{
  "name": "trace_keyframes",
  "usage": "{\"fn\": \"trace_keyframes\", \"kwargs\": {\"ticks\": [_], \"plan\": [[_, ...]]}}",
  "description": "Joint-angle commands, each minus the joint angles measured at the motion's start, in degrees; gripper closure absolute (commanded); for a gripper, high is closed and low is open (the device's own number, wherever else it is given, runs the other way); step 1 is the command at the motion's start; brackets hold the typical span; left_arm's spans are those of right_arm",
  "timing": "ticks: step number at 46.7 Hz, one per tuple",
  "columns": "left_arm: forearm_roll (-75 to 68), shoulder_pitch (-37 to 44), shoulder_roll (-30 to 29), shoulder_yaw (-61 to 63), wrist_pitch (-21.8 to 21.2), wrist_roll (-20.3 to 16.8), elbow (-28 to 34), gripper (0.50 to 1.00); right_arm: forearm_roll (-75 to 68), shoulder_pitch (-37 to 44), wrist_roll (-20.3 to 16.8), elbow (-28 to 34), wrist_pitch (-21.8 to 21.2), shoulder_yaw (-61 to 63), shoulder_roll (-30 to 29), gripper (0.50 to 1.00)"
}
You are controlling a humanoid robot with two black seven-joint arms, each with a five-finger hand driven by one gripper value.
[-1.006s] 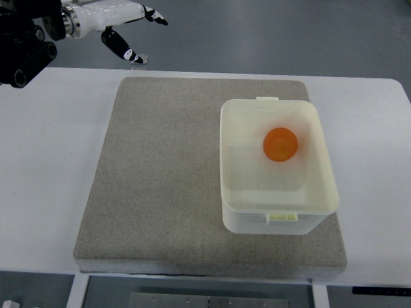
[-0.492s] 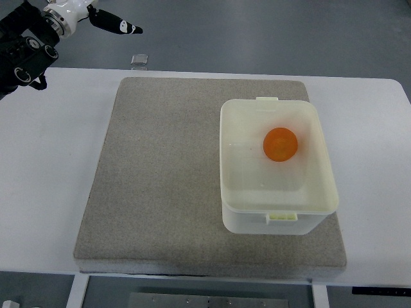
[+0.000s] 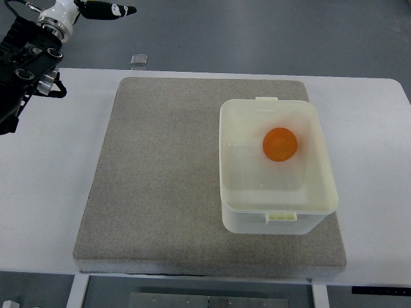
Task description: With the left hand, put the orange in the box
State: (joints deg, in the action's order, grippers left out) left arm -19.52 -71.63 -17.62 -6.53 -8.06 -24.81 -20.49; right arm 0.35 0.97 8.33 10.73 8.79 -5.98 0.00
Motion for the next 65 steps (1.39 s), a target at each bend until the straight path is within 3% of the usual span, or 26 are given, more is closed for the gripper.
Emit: {"fn": "trace_keyframes", "kwargs": {"ticks": [1,5,13,20,30,50,61,65], "plan": [[4.3,0.0,-0.04,-1.64,3.21,5.46,0.09,0.506,0.0,0.0,0.02,0.0,0.0,0.0,0.0,0.568],[9.49,0.0,0.13,-2.96,5.77,8.45,1.41,0.506,0.0,0.0,0.02,-0.09,0.0,0.0,0.0,0.568],[20.91,0.09,1.45,-4.02,9.72,10.83,4.66,0.504,0.0,0.0,0.02,0.0,0.0,0.0,0.0,0.568],[28.74,1.67,2.15,-4.54,13.15,11.01,5.45,0.504,0.0,0.0,0.02,0.0,0.0,0.0,0.0,0.568],[31.38,5.62,4.87,-13.32,21.85,11.01,10.72,0.501,0.0,0.0,0.02,0.0,0.0,0.0,0.0,0.568],[31.38,8.18,6.46,-28.54,25.28,11.01,11.34,0.501,0.0,0.0,0.02,0.0,0.0,0.0,0.0,0.568],[31.12,8.18,7.95,-28.98,25.9,10.83,11.34,0.501,0.0,0.0,-0.07,0.0,0.0,0.0,0.0,0.568],[30.86,8.26,8.22,-28.89,28.0,10.83,11.34,0.501,0.0,0.0,-0.07,0.0,0.0,0.0,0.0,0.568]]}}
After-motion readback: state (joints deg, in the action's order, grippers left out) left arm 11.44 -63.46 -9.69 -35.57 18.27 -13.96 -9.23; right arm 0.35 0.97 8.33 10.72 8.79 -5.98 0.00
